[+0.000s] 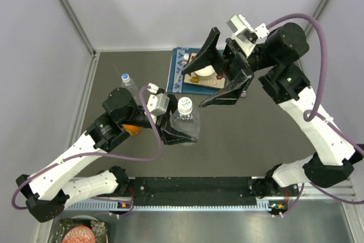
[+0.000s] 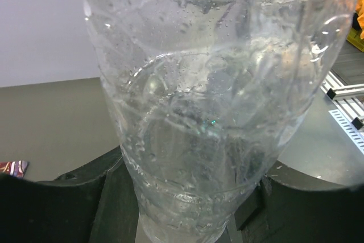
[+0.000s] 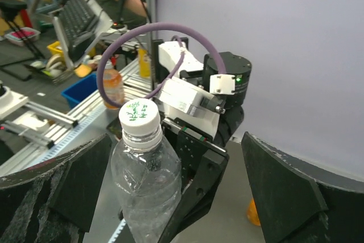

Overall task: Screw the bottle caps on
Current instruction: Screw the bottle cap onto the plastic bottle.

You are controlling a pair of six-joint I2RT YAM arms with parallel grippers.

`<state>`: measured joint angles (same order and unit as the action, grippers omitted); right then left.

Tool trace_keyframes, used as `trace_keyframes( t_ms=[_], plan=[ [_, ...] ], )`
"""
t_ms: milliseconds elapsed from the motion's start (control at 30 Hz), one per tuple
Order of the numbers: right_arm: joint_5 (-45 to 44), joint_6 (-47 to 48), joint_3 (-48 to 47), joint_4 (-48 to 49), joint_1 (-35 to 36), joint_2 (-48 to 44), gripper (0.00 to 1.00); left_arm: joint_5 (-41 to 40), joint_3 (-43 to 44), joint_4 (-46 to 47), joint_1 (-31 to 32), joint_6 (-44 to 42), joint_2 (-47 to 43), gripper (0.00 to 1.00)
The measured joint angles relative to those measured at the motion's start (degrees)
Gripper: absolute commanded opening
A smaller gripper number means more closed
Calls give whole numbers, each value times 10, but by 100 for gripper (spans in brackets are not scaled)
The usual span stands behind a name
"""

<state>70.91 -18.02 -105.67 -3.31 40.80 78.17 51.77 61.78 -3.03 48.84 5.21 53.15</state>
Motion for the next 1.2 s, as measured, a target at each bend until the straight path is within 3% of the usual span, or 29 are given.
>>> trace_keyframes(
  t_ms=[233,400,733,867,1200],
  plan=[
    [52,-171,48,228,-1,10,96,14,-8,22,-1,9,0,17],
    [66,-235,49,320,11,15,92,14,-21,31,-1,17,0,17],
    [74,-263,36,340,34,66,81,16,-24,34,-1,22,9,17],
    [74,-268,36,343,38,70,71,16,-24,35,-1,22,9,17],
    [78,-320,52,417,45,70,67,13,-24,36,-1,23,9,16]
  ],
)
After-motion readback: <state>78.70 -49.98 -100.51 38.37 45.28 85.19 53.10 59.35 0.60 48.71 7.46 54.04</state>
